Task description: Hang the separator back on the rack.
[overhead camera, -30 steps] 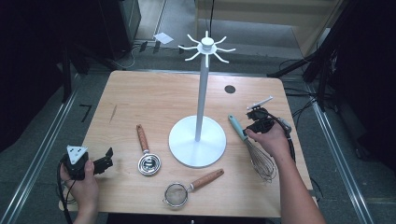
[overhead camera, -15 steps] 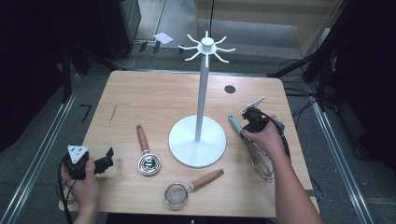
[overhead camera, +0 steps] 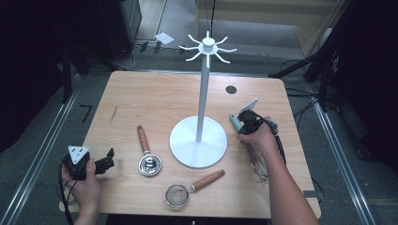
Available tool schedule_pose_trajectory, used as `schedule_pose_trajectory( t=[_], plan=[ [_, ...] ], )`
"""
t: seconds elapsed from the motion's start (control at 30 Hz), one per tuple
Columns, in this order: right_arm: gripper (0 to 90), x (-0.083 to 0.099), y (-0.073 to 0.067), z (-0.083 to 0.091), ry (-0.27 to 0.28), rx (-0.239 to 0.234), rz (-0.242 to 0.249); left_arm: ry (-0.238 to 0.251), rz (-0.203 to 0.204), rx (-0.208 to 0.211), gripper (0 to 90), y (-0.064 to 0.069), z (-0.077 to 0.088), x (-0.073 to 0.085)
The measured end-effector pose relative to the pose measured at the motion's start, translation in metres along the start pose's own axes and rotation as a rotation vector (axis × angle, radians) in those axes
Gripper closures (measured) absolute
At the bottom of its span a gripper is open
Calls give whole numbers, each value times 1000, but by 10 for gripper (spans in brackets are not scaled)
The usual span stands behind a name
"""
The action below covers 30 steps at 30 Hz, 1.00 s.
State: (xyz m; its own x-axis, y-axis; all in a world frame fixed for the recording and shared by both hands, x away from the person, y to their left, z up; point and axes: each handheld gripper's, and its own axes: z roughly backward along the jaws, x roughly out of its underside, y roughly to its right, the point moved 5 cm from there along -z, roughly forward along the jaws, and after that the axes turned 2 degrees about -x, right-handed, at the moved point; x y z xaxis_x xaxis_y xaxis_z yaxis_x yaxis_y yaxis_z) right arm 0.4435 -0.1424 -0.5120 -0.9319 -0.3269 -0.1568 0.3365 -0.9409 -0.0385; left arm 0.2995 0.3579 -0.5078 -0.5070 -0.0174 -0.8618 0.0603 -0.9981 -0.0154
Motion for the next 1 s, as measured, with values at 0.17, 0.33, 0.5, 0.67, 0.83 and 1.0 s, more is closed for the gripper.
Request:
schedule_pose_trajectory(
  t=[0.17,0.33,0.5,0.67,0.83,1.0],
  plan=[
    [708,-3,0,0,-25,-5,-31,0,2,9,0,1,0,0],
    [709,-1,1,0,14,-5,-24,0,17,19,0,-1,1,0],
    [710,8,0,12,94,-63,7,-3,13,18,0,-1,1,0],
    [710,14,-1,39,236,-107,12,-2,10,15,0,-1,1,0],
    [710,21,-2,54,372,-113,14,-2,18,22,0,-1,1,0],
    [710,28,-4,64,489,-116,22,2,18,21,0,-1,1,0]
  ],
)
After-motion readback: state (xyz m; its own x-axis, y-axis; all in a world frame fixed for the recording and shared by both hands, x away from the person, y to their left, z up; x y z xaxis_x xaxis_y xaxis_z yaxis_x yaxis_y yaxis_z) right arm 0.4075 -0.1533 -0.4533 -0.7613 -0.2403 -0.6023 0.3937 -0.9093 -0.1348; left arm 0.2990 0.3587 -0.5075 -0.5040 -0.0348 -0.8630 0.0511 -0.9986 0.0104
